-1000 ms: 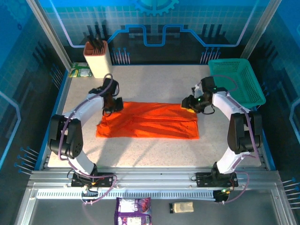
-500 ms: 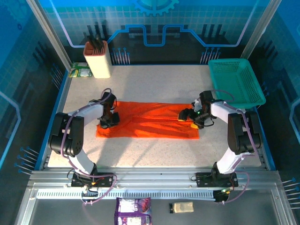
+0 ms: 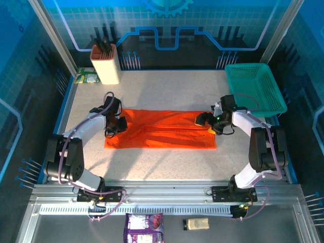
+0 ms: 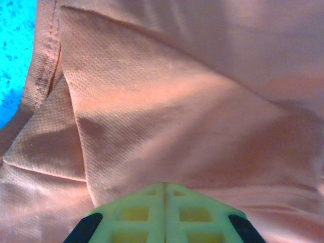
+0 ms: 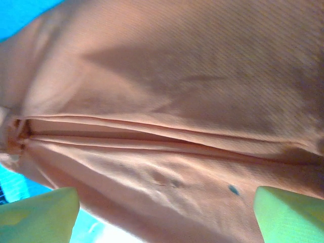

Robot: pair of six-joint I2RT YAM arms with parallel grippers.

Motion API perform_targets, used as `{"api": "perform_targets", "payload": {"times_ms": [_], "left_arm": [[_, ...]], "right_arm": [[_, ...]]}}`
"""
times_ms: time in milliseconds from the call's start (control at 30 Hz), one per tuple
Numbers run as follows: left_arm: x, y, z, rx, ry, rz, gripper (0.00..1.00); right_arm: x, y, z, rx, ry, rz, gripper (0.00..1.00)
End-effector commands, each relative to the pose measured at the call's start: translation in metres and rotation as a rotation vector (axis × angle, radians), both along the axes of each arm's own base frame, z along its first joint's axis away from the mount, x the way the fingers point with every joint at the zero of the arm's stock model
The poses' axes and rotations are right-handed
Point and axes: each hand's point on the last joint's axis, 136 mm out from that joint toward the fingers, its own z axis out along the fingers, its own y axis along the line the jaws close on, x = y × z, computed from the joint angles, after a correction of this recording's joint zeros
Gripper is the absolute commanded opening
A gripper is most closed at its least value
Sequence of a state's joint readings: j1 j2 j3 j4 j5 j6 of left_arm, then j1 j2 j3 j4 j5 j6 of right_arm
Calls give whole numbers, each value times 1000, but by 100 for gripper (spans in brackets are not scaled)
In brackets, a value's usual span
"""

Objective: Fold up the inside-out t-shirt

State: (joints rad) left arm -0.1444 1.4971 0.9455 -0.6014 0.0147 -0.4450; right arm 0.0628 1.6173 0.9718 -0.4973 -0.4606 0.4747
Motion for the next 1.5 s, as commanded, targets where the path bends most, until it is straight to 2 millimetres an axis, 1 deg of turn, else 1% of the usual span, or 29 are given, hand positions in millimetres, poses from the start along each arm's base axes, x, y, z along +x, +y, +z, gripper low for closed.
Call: {"api": "perform_targets", "payload": {"times_ms": [0,67,133,200,300,400,433,467,533,600,700,800,933,1033,1167,1333,1467], "left_arm": [[-17,-15,-1,-53,50,8,7],[-23,-22,-8,-63,62,6,7],[-28,-27,-16,-75,73,12,7],[-32,-29,-27,-79,89,23,7],[-37,-26,-44,-62,118,41,7],[-40,-25,-55,-57,146,49,7],[-40,-26,-55,-60,149,50,6],[-36,-27,-50,-67,136,49,6],[-27,-31,-34,-94,84,47,6],[-13,-38,-12,-123,32,34,6],[7,-52,14,-165,-16,-5,6],[26,-66,23,-187,-26,-49,6],[42,-87,20,-191,6,-109,5],[42,-100,11,-186,39,-138,4],[34,-101,-14,-147,96,-140,4],[18,-108,-49,-181,178,-145,2],[5,-105,-74,-169,243,-149,0]], "right_arm": [[19,17,18,89,-40,36,89],[29,24,17,109,-39,67,88],[38,30,12,112,-28,93,87],[46,30,2,109,-6,95,87],[49,22,-16,79,42,75,84],[42,9,-33,52,95,42,83],[40,6,-37,47,106,37,82],[36,2,-39,46,115,30,82],[31,0,-39,51,117,28,81],[29,2,-34,63,105,35,81],[29,3,-28,68,96,34,81],[31,3,-23,70,83,31,81],[34,4,-15,78,66,27,81],[36,4,-10,79,52,23,81],[38,5,-3,86,40,21,81],[38,5,1,73,36,28,81],[39,6,1,74,37,35,81]]}}
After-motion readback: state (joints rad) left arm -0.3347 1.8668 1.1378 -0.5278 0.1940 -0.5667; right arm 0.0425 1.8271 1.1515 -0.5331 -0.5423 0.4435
